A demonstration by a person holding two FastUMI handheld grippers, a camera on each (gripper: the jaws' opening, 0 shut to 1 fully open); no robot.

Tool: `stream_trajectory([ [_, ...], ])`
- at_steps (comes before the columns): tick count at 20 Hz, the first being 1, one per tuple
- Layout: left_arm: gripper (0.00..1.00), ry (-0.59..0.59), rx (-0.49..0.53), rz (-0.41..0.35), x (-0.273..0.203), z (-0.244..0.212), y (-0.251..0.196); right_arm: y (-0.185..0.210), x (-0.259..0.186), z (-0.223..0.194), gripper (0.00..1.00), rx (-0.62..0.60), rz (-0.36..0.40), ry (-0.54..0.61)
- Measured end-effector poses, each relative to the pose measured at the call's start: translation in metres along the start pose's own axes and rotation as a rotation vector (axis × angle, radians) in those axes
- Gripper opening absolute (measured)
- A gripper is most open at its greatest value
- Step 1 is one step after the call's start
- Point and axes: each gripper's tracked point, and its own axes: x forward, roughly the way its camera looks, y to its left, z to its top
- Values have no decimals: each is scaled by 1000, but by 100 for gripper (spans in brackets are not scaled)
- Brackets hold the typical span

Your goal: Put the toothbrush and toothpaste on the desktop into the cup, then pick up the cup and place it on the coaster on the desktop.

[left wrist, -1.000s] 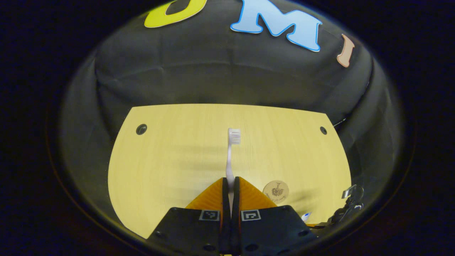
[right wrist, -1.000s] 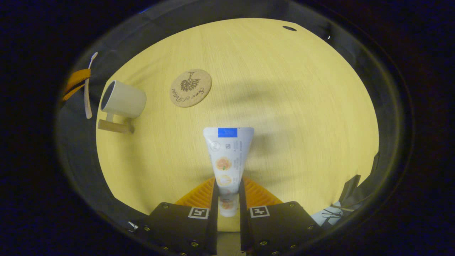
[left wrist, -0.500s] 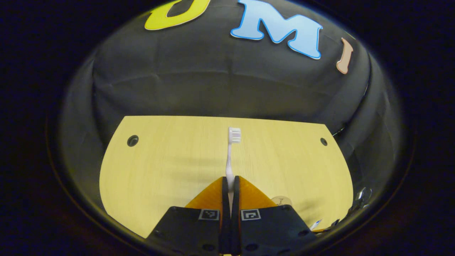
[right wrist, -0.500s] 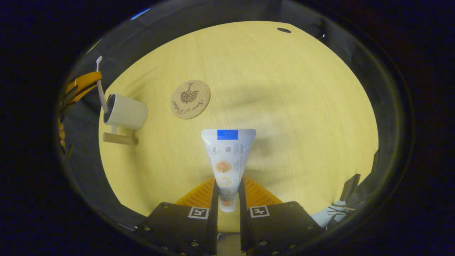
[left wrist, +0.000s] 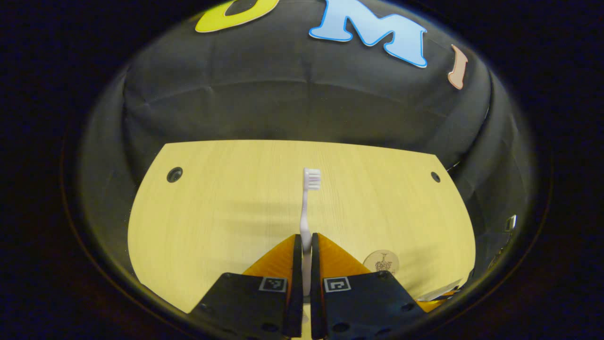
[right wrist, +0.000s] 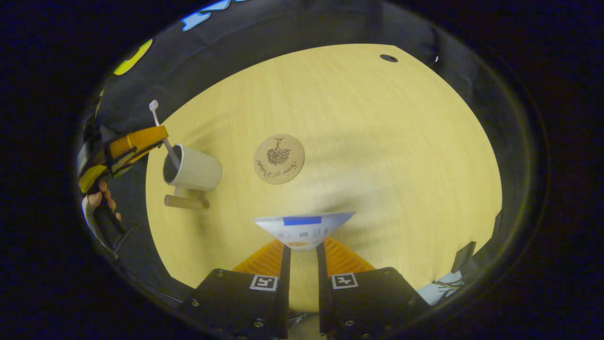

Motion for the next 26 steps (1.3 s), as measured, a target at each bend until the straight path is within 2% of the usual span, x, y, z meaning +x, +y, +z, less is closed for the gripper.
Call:
stream_trajectory([
  [2,20,5,-14,-13,-2,-4,1,9,-6,9,14,16,21,-28],
  [3,19,5,-21,-13,-4,-6,2,11,-7,11,14,7,24,-29],
  [7,46,-40,-30,-41,-14,1,1,23,-12,19,14,-21,43,-47],
  [8,49,-45,-29,-44,-16,0,0,27,-14,21,14,-25,53,-54],
  [11,46,-46,-50,-40,-22,-3,5,40,-22,31,14,-45,73,-83],
  [15,54,-82,-93,-55,-41,-2,12,65,-37,51,14,-62,113,-130],
  [18,55,-108,-102,-58,-60,-3,21,85,-50,71,14,-75,145,-171],
  [19,62,-108,-104,-53,-65,-6,26,92,-54,78,14,-78,157,-181],
  [26,62,-98,-158,-22,-94,-23,68,149,-61,109,14,-134,233,-220],
])
